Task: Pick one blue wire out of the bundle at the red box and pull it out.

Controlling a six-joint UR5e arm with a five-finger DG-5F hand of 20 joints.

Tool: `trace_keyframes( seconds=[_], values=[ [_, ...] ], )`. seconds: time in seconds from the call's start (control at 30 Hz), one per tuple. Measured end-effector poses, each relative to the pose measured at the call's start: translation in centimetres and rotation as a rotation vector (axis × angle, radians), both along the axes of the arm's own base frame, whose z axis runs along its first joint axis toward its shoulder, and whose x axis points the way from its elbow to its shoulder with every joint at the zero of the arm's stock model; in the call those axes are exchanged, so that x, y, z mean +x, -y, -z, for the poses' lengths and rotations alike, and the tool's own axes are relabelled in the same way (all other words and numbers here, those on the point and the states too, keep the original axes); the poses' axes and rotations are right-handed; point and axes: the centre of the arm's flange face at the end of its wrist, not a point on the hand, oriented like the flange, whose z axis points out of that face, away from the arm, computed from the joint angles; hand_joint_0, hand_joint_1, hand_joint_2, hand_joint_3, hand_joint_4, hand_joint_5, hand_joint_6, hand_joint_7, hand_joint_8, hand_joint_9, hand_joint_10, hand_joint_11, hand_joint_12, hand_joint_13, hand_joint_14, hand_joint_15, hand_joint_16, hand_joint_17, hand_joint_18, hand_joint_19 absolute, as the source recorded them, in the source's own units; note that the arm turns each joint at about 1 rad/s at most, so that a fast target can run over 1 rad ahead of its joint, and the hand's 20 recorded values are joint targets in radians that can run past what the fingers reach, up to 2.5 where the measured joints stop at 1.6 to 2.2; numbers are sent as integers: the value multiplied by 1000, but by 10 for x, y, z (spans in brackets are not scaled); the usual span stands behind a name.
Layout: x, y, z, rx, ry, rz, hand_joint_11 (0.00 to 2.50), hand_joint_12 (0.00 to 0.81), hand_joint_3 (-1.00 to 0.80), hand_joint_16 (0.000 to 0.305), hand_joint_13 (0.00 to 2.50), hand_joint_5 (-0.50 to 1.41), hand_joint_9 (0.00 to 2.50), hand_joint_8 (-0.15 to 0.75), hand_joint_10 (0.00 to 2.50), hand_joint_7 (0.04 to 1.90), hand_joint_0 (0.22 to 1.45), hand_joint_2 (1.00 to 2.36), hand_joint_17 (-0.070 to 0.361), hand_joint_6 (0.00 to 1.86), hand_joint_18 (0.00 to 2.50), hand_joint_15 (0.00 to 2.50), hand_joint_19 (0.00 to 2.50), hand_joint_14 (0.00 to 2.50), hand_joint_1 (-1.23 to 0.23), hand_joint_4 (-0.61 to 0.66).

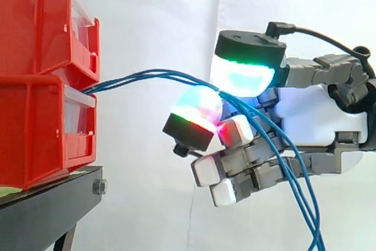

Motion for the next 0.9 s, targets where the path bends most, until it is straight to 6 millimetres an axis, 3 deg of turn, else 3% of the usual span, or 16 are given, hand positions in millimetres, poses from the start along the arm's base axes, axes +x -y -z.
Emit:
trace_keyframes(
  seconds=[0.23,0.43,0.5,0.63,0.73,0.8,0.9],
  values=[
    [-2,3,-3,-9,-3,3,744,357,-231,60,716,-174,883,280,24,665,651,1017,136,889,484,500,506,22,-875,235],
    [-3,5,-3,-10,-8,3,728,353,-310,60,718,-170,887,273,23,658,652,1012,135,880,489,505,505,22,-875,327],
    [-3,6,-3,-11,-8,2,713,356,-369,60,726,-158,939,278,24,743,613,1009,135,855,486,497,514,21,-812,334],
    [-3,7,-4,-11,-8,-4,628,362,-459,61,769,-90,1029,266,21,964,552,1002,138,741,482,508,529,21,-532,298],
    [-3,8,-4,-12,-9,-6,587,359,-463,61,776,-60,1055,257,23,1093,556,1002,138,665,477,508,541,21,-454,286],
    [-4,9,-4,-12,-10,-8,595,357,-452,61,779,-51,1075,252,22,1153,570,1003,137,637,476,507,541,21,-430,278],
    [-4,10,-4,-13,-13,-11,604,354,-351,60,783,-52,1082,254,25,1166,610,1010,135,635,481,514,546,22,-528,234]
  ],
)
